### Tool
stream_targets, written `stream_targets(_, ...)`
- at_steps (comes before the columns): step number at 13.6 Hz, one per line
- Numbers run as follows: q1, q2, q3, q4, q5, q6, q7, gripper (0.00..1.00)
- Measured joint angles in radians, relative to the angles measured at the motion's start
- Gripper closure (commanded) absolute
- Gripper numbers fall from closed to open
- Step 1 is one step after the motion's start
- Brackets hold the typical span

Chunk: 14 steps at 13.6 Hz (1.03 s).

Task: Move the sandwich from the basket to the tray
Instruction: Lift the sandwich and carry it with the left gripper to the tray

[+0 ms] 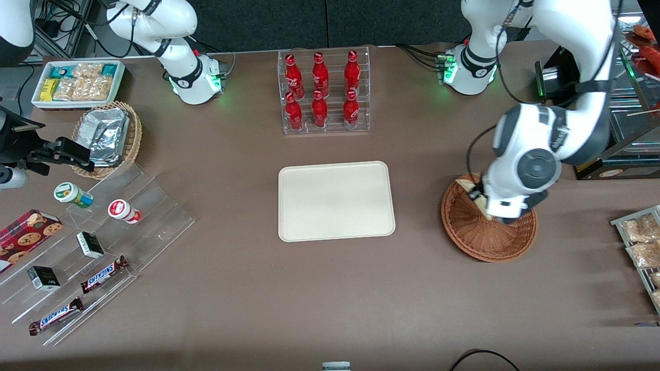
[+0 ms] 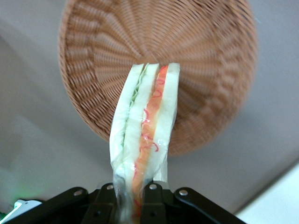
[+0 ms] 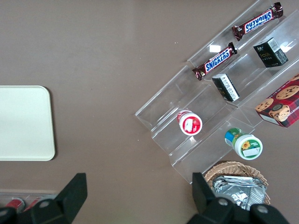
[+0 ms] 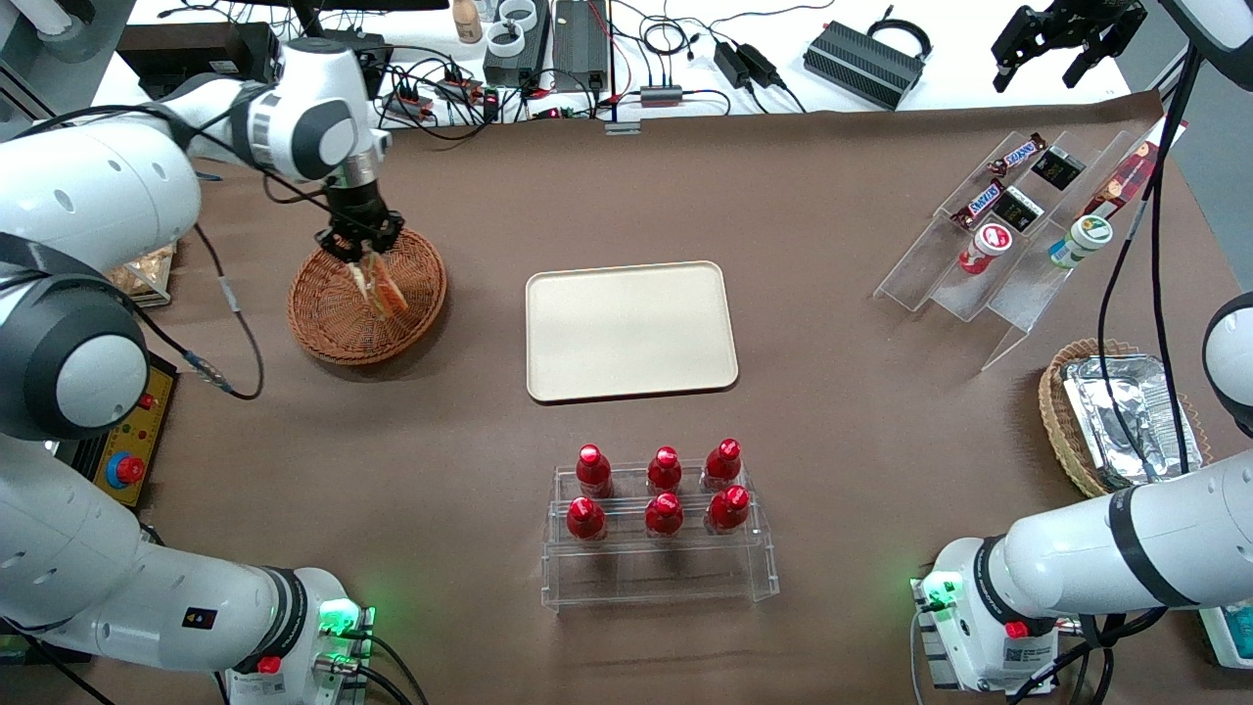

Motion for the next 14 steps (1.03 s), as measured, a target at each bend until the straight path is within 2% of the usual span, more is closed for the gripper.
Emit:
stream_targets(5, -0.216, 0.016, -0.006, 0.097, -0.063, -0.026, -0.015, 1.0)
stream_targets(8, -0.322, 0.091, -0.006, 0.172, -0.084, 0.001, -0.041, 1.0)
stream_targets(11, -0.374, 0.165, -0.007, 0.217, -0.126, 0.105, -0.04, 1.0)
stream_targets(14, -0.43, 0.231, -0.008, 0.247, -0.128, 0.195, -0.022, 1.0)
